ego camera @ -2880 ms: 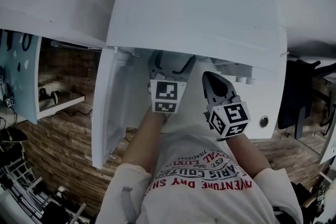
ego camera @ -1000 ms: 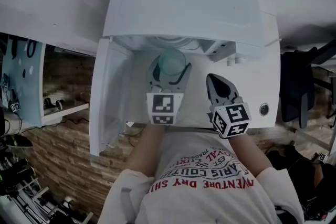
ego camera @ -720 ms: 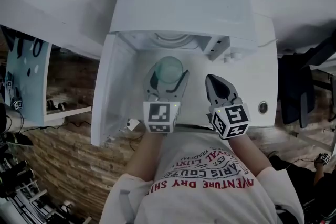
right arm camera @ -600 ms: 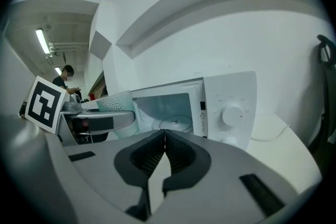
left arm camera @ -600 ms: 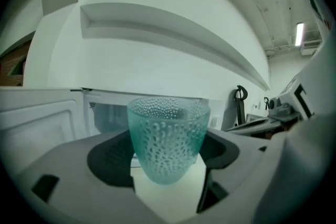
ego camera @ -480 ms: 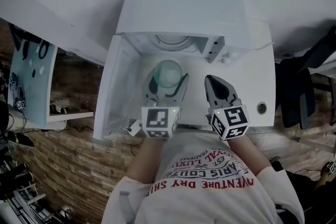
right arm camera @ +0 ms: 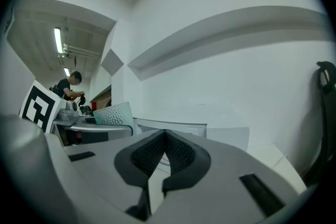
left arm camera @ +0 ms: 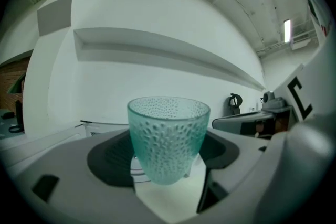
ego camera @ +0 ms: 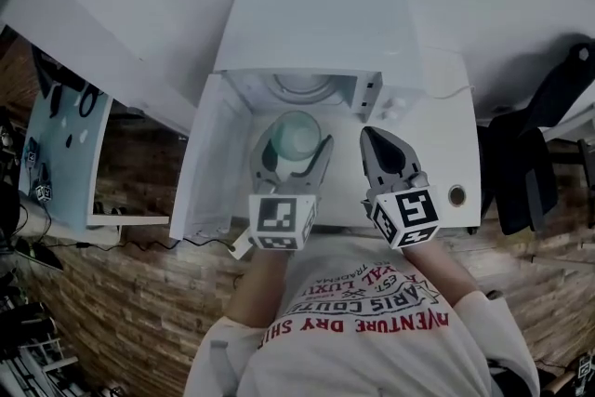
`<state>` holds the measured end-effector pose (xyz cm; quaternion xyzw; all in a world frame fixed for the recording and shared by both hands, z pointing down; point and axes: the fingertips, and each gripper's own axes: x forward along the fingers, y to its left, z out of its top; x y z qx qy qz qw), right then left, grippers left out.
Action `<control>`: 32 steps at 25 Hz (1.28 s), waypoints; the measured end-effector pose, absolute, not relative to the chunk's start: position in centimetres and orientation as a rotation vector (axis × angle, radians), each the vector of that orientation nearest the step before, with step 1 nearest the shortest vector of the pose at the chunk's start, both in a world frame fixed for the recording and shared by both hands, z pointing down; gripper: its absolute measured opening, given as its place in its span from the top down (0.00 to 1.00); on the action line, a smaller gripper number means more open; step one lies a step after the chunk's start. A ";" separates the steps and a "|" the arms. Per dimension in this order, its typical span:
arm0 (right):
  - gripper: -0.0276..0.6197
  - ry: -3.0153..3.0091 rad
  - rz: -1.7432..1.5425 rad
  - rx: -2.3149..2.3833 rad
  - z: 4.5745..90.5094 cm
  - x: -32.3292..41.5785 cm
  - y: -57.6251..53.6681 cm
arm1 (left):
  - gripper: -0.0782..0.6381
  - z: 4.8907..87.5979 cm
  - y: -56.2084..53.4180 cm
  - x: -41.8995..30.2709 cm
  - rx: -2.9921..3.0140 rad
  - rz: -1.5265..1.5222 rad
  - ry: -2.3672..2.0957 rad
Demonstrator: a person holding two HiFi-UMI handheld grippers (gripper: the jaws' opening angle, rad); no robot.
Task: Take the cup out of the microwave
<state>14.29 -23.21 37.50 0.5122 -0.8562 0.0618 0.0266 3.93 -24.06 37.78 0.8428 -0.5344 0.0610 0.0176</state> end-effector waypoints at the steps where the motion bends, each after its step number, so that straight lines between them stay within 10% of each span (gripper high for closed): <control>1: 0.94 -2.648 0.182 1.579 37.3 14.3 -23.1 | 0.37 37.6 -24.0 4.0 2.622 0.186 -1.660; 32: 0.94 -2.608 0.175 1.547 38.4 16.1 -23.1 | 0.37 38.2 -24.2 6.4 2.606 0.212 -1.622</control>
